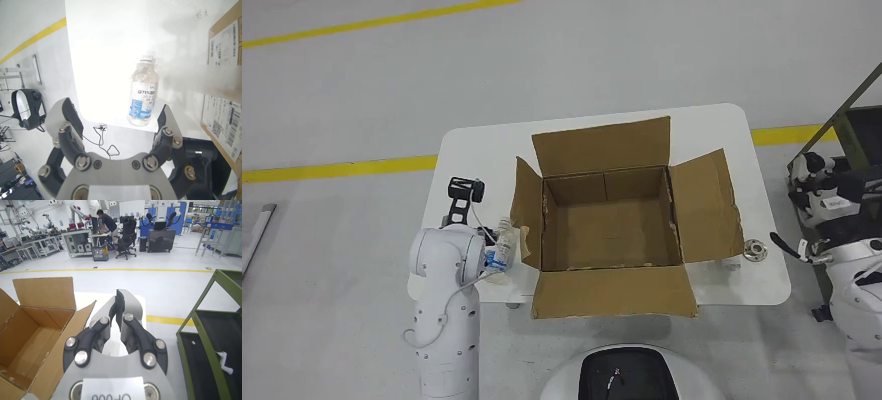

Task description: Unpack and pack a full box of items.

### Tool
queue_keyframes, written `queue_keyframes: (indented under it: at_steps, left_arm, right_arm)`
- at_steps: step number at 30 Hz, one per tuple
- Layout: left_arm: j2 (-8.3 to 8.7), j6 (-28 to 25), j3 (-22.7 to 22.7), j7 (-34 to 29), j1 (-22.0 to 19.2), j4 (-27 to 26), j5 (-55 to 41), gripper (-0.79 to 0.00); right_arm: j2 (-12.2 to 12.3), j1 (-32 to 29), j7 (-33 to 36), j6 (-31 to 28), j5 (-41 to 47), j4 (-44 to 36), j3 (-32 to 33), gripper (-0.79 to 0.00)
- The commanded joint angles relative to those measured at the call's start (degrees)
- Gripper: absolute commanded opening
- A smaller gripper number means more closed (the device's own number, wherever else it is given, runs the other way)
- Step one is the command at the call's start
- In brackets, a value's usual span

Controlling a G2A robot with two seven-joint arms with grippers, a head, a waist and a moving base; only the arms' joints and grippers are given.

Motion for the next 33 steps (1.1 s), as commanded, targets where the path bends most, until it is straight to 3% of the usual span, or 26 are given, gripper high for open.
queue_keyframes:
  at_steps: [1,6,11,25,28,33]
  left_arm:
    - [0.16,-1.95,-0.56,-2.00,0.27,-1.51,-1.48,0.000]
    - [1.05,-4.55,-0.93,-3.16,2.74,-2.74,-4.95,0.000]
    - [3.40,-5.26,0.65,-2.45,5.35,-1.04,-7.32,0.000]
    - [3.40,-5.26,0.65,-2.45,5.35,-1.04,-7.32,0.000]
    - [3.40,-3.39,-0.11,-0.23,6.02,1.05,-9.67,0.000]
    - [3.55,-1.37,-1.51,-1.79,3.22,5.45,-13.55,0.000]
  right_arm:
    - [0.01,-0.06,-0.15,0.19,-0.28,-0.06,-0.42,-0.785]
    - [0.06,-0.23,-0.40,0.40,-0.38,-0.60,-0.83,-0.785]
    - [0.13,-0.34,-1.04,0.18,0.25,-1.31,-0.62,-0.785]
    - [0.42,-0.61,0.10,0.22,-0.91,-1.72,-0.97,-0.785]
    - [0.46,-0.65,0.22,0.28,-1.07,-1.78,-1.13,-0.785]
    - [0.55,-0.81,0.07,0.37,-1.19,-1.69,-0.95,-0.785]
